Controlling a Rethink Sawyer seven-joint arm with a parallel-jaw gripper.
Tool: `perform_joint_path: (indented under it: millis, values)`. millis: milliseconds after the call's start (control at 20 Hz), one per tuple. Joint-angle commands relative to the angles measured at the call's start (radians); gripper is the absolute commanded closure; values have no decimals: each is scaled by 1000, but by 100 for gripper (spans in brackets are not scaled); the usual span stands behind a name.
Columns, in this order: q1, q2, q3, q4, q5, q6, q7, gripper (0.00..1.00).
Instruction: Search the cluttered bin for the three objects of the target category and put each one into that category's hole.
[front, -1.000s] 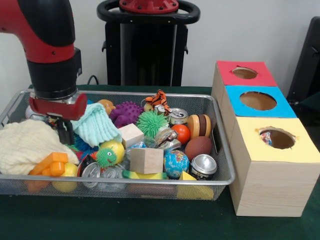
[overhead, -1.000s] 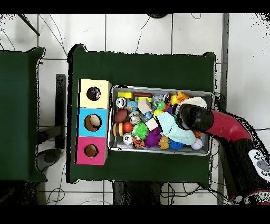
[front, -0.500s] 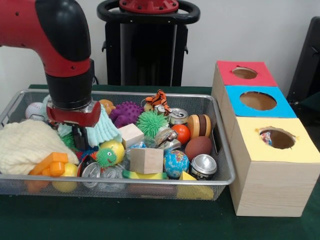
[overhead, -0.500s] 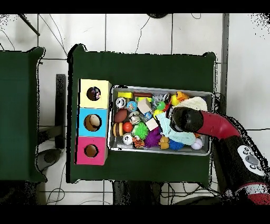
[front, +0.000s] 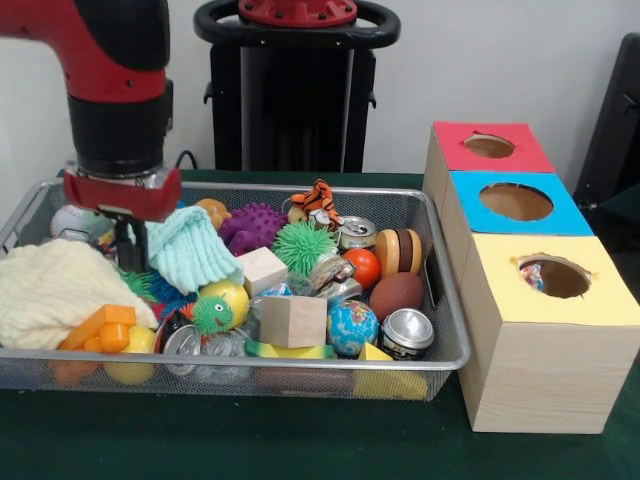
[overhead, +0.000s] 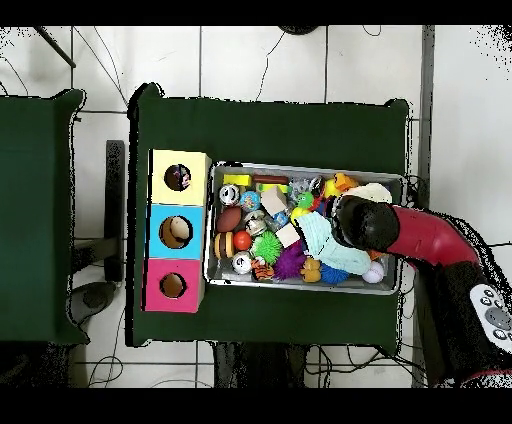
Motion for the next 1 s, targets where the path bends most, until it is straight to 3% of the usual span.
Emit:
perform_joint_path:
  millis: [50, 400, 1000]
  values:
    - [-13, -144, -17, 89, -7, 112, -33, 100]
    - [-28, -60, -49, 117, -52, 44, -9, 100]
    - [-90, -22, -60, 199, -64, -19, -13, 100]
